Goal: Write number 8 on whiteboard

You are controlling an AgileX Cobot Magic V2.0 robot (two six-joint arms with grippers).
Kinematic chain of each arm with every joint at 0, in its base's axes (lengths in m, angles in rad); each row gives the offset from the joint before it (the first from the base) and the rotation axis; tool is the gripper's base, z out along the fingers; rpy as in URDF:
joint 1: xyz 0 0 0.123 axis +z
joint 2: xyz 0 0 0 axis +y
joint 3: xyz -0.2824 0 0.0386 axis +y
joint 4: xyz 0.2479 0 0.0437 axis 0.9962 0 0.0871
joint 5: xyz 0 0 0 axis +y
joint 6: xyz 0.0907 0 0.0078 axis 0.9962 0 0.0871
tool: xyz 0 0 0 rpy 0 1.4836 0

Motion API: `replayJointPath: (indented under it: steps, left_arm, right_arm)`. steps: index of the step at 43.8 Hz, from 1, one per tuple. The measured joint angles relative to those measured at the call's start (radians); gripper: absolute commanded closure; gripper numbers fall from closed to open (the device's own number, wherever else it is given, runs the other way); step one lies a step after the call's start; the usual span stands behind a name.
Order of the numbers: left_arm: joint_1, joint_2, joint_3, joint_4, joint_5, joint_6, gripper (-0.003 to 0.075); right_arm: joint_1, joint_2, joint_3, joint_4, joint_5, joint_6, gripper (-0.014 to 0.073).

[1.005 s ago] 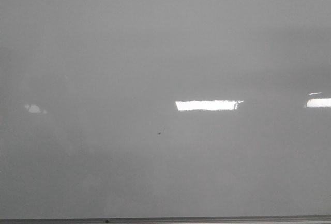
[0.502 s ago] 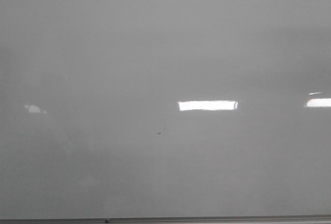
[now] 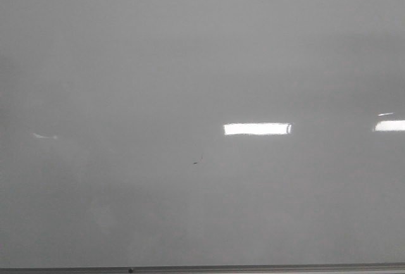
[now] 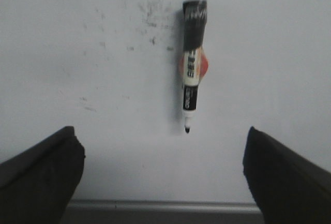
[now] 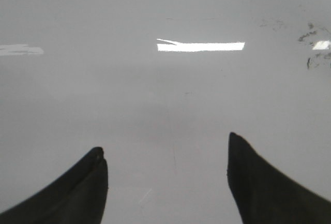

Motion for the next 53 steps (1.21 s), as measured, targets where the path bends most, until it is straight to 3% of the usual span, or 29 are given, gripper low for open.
replayJointPath:
  steps: [7, 20, 32, 53]
  left_arm:
    - [-0.040, 0.226, -0.072, -0.015, 0.016, 0.000, 0.0122]
    - [-0.076, 0.514, -0.146, -0.015, -0.155, 0.000, 0.0122]
    - [-0.076, 0.660, -0.171, -0.015, -0.309, 0.000, 0.0128]
    - [-0.076, 0.725, -0.171, -0.015, -0.393, 0.000, 0.0501]
  right_arm:
    - [0.000, 0.000, 0.000, 0.000, 0.000, 0.000, 0.0076]
    - [0.000, 0.000, 0.000, 0.000, 0.001, 0.000, 0.0076]
    - [0.000, 0.000, 0.000, 0.000, 0.002, 0.000, 0.0076]
    - [0.000, 0.000, 0.000, 0.000, 0.005, 0.000, 0.0076]
